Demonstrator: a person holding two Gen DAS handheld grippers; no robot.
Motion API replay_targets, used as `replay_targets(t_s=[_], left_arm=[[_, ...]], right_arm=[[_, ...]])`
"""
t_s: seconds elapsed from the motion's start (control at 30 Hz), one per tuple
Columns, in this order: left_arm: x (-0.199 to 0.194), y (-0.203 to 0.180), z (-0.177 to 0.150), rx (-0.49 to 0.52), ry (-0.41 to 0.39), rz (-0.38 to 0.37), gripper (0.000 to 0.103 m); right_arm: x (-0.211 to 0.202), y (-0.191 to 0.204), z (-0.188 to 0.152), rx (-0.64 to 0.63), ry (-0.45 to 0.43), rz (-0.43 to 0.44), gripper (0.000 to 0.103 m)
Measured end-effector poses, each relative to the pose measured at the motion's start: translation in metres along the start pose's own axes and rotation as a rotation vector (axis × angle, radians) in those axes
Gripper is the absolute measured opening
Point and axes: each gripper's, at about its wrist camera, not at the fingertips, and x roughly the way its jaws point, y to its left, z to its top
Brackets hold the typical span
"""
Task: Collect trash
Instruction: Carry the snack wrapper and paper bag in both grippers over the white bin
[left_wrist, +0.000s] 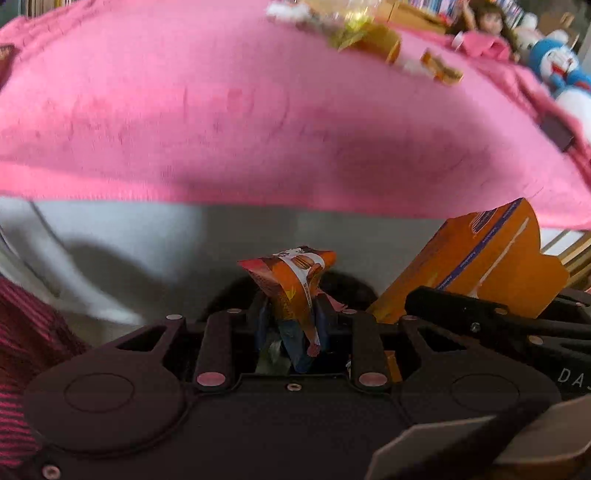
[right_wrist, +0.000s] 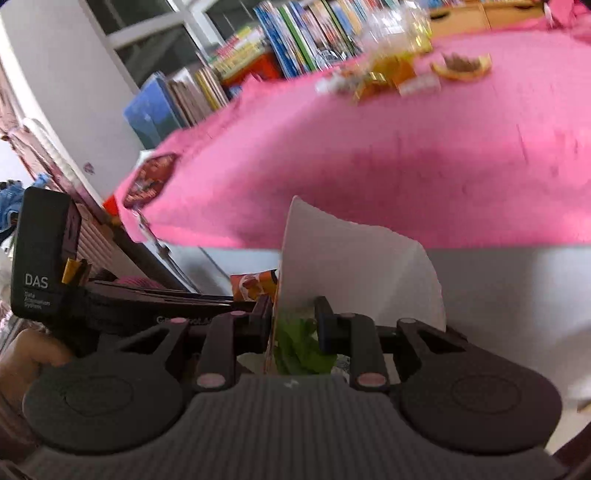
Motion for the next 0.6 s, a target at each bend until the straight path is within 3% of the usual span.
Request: replay_targets(t_s=[0.2, 0.6], left_arm=[[0.027, 0.003, -0.011, -0.004, 0.083, 0.044, 0.026], [0.055, -0.001, -0.013, 0.007, 0.162, 0.072, 0.029]], right_arm=[[0.021, -0.011, -0.013, 0.036, 0.059, -0.046, 0.029], [0.039, -0.022, -0.025, 0.066, 0.134, -0.076, 0.03]])
